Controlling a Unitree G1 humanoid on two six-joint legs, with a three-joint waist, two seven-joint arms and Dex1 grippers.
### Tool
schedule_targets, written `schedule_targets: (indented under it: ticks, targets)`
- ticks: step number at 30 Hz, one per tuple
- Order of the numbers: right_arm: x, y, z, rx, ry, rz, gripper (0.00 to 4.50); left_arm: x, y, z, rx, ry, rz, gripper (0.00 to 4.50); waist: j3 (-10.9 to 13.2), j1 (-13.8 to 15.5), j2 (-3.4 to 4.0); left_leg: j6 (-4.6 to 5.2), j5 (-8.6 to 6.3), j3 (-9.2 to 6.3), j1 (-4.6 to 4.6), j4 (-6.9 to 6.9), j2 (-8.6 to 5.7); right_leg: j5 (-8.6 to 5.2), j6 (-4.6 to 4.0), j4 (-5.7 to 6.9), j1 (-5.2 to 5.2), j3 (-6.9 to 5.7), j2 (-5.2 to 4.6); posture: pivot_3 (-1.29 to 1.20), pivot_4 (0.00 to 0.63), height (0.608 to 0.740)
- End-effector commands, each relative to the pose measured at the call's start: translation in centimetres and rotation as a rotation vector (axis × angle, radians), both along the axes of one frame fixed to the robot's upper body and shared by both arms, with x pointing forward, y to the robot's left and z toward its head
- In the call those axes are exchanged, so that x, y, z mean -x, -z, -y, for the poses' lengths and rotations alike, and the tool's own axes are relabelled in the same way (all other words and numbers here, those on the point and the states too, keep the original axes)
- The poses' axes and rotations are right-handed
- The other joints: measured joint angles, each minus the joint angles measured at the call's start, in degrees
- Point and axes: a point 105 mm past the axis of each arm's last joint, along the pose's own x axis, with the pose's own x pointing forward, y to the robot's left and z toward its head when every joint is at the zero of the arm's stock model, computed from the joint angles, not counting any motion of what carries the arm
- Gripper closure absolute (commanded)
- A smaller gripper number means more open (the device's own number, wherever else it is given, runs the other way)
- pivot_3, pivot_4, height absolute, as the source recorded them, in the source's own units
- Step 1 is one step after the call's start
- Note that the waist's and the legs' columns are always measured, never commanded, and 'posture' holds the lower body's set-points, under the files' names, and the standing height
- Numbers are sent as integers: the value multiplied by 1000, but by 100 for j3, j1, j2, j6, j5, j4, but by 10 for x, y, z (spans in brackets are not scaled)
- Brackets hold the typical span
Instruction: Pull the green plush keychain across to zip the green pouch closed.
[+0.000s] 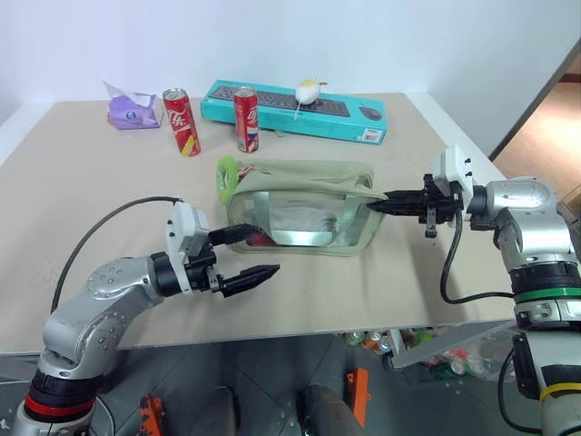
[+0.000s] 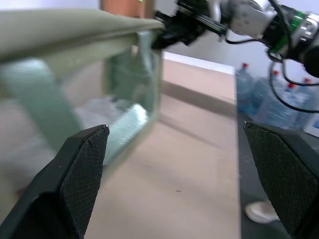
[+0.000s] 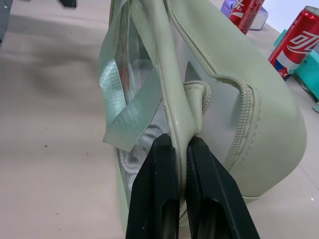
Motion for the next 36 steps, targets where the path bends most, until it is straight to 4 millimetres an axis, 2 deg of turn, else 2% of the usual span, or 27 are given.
schedule_targets:
  ticks: [1,9,12,19,23,26,29,33,36]
  targets:
    - [-3,-12,5,16,12,57,4494,-9,-16,-16,37,-76,27,9,0,0,0,0,0,0,0,0,0,0,0,0,1,0,0,0,150,740]
    - [1,-14,2,-3,7,80,4494,-42,-40,-70,150,-327,38,9,0,0,0,0,0,-1,-1,-1,0,2,4,0,0,-2,0,0,150,740]
    - [2,-15,0,-6,7,92,4494,-59,-40,-84,140,-395,50,9,0,1,0,0,0,-1,-1,0,0,3,7,0,0,-3,0,0,150,740]
    - [5,-20,-6,-6,1,120,4494,-100,-27,-77,149,-370,7,9,0,3,0,-1,0,-1,-1,-1,-2,5,8,0,0,-4,0,0,150,740]
    - [6,-21,-2,0,20,127,4494,-102,-19,-61,181,-257,-74,9,1,-8,0,-6,-4,0,-5,-6,-1,3,8,0,-6,-2,1,0,150,740]
    - [7,-22,1,2,33,128,4494,-107,-12,-58,181,-245,-101,9,1,-1,0,-8,-6,-3,-8,-9,-1,0,4,1,-7,-4,1,0,150,740]
    - [8,-21,4,9,45,127,4494,-112,-14,-56,198,-240,-103,9,1,2,0,-10,-7,-4,-10,-8,-2,-5,11,0,-6,-5,0,0,150,740]
    - [8,-21,7,15,59,129,4500,-119,-19,-54,208,-246,-79,1111,1,2,0,-11,-7,-4,-10,-4,-5,-2,16,0,-4,-4,-2,0,150,740]
    - [8,-22,8,14,66,131,4500,-120,-21,-50,207,-236,-55,2130,1,2,0,-11,-7,-3,-10,-3,-7,-2,17,0,-3,-4,-4,0,150,740]
